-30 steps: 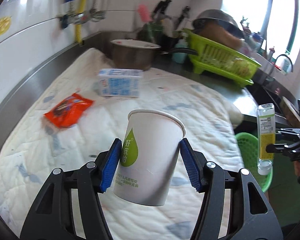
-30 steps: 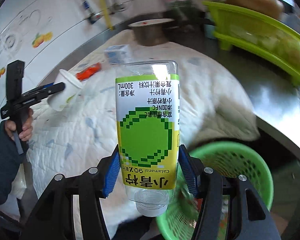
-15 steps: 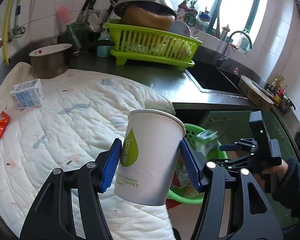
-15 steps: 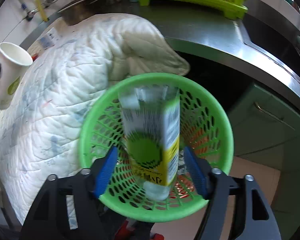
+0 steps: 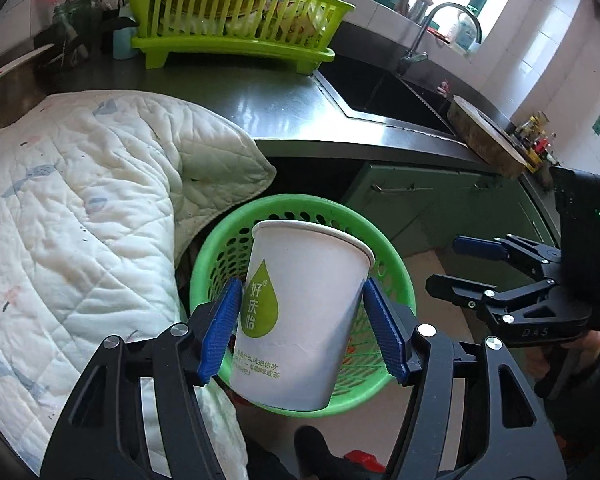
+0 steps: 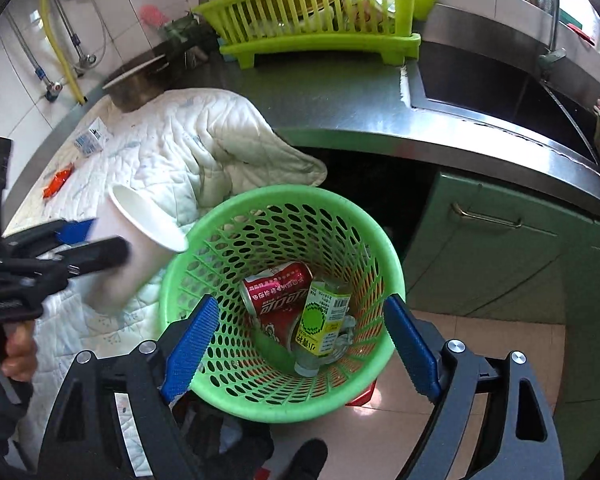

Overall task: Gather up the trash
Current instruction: 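Drop the juice bottle in the basket with the right tool while the left drops the cup, then move both tools back over the mat toward the snack pack and milk carton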

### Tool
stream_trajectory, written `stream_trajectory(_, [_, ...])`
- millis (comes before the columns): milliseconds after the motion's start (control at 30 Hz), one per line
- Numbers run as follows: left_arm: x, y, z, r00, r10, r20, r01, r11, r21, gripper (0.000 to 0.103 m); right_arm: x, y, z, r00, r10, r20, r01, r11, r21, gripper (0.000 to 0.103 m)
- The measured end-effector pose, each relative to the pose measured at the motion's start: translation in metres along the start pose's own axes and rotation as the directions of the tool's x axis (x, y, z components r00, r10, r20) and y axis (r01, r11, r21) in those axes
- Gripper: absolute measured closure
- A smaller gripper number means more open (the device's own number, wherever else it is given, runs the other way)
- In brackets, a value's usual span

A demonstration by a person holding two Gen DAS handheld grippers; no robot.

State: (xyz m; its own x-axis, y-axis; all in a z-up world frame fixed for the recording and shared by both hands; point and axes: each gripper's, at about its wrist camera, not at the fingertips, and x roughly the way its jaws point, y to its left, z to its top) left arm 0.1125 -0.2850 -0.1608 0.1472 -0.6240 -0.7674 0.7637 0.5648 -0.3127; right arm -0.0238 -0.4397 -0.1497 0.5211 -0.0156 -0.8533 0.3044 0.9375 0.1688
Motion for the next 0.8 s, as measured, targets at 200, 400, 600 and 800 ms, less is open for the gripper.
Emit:
stream_trajectory(200, [0.006, -0.001, -0.001, 1.000, -0.001, -0.014, 0.000, 1.000, -0.023, 0.028, -0.012, -0.001, 0.001, 1.000, 0.007, 0.026, -0.007, 1.000, 0.005, 0.020])
stream_trajectory(400, [-0.020, 0.015, -0.002, 0.999, 0.047, 0.027, -0.046, 0.998, -0.050, 0.022, -0.012, 0.016, 0.009, 0.999, 0.035, 0.034, -0.034, 0.999, -0.035, 0.018])
stream_trajectory(600, [-0.062, 0.053, -0.008, 0.987, 0.140, 0.083, -0.131, 0.986, -0.103, 0.022, -0.002, 0.046, 0.025, 0.996, 0.079, 0.029, -0.075, 0.991, -0.112, 0.018])
stream_trajectory(800, [-0.102, 0.108, -0.022, 0.963, 0.249, 0.108, -0.225, 0.954, -0.198, 0.022, 0.013, 0.089, 0.052, 0.992, 0.128, 0.022, -0.120, 0.969, -0.215, 0.018])
